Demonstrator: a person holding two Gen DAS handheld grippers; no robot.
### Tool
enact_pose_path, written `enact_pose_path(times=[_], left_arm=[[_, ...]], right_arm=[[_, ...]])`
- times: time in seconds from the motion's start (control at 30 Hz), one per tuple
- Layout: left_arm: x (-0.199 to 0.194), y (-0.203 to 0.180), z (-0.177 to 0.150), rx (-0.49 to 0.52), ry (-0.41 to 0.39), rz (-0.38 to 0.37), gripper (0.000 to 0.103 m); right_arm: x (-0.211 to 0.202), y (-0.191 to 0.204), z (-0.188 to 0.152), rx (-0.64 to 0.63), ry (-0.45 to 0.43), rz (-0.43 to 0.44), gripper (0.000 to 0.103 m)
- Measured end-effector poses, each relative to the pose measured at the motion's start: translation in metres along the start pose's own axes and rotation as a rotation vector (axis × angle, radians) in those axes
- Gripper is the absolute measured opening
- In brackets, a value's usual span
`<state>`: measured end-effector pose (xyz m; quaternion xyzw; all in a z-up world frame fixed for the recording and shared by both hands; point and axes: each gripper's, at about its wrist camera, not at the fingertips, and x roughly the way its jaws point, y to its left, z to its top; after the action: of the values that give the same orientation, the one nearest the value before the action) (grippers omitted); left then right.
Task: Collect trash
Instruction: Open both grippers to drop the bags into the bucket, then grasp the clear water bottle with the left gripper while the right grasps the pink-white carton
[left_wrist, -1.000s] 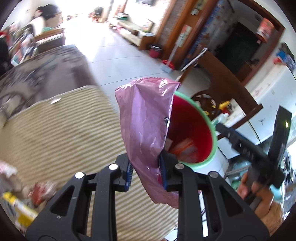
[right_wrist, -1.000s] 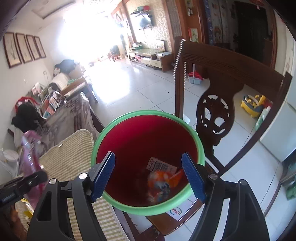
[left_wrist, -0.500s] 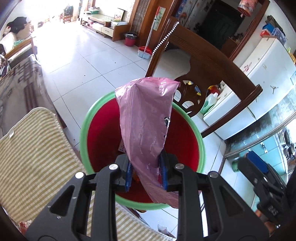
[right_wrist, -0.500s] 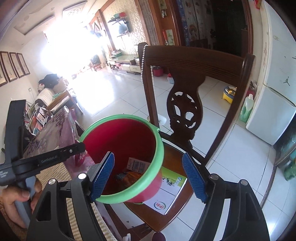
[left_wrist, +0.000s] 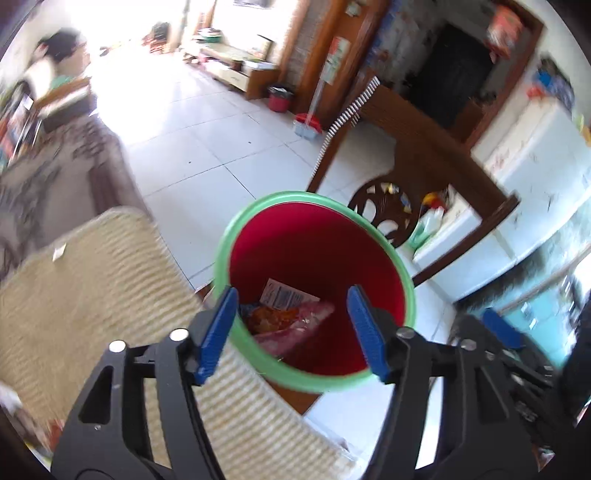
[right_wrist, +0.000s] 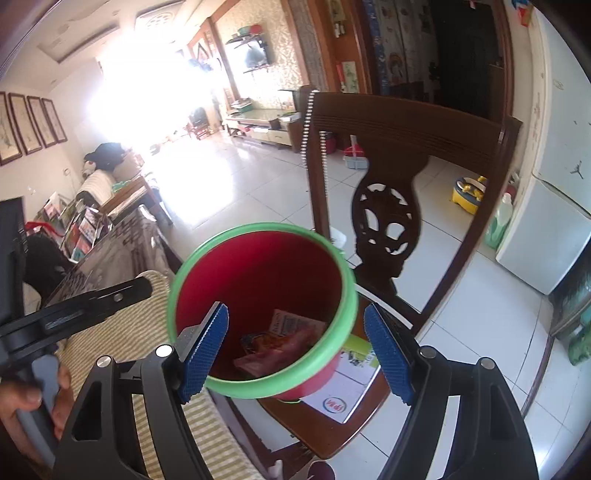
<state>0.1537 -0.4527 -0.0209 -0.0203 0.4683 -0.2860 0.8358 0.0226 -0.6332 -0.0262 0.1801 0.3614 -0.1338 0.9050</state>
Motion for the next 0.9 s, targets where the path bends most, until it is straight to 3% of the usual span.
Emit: enact_pose_path(times=[0.1, 0.43, 0.6, 0.8, 0.9], left_arm=[[-0.027, 0.029, -0.023, -0.062, -0.014, 0.023, 0.064], [-0.103, 0.134, -0.056, -0.228, -0.087, 0.145, 0.064], [-0.149, 0.209, -0.08, -0.305, -0.13, 0.272, 0.064], [-0.192, 0.311, -0.131, -0.418, -0.091, 0.455, 0.063], [-0.203, 0.35, -0.152, -0.45, -0.044, 0.495, 0.062]], right_arm=[[0.004, 0.026, -0.003, -0.039, 0.006, 0.029, 0.074], [0.021, 0.148, -0.027, -0.239, 0.065, 0.156, 0.074], [0.023, 0.212, -0.052, -0.324, 0.098, 0.218, 0.074], [0.025, 0.274, -0.084, -0.378, 0.143, 0.259, 0.074], [0.022, 0.297, -0.098, -0.391, 0.153, 0.28, 0.074]])
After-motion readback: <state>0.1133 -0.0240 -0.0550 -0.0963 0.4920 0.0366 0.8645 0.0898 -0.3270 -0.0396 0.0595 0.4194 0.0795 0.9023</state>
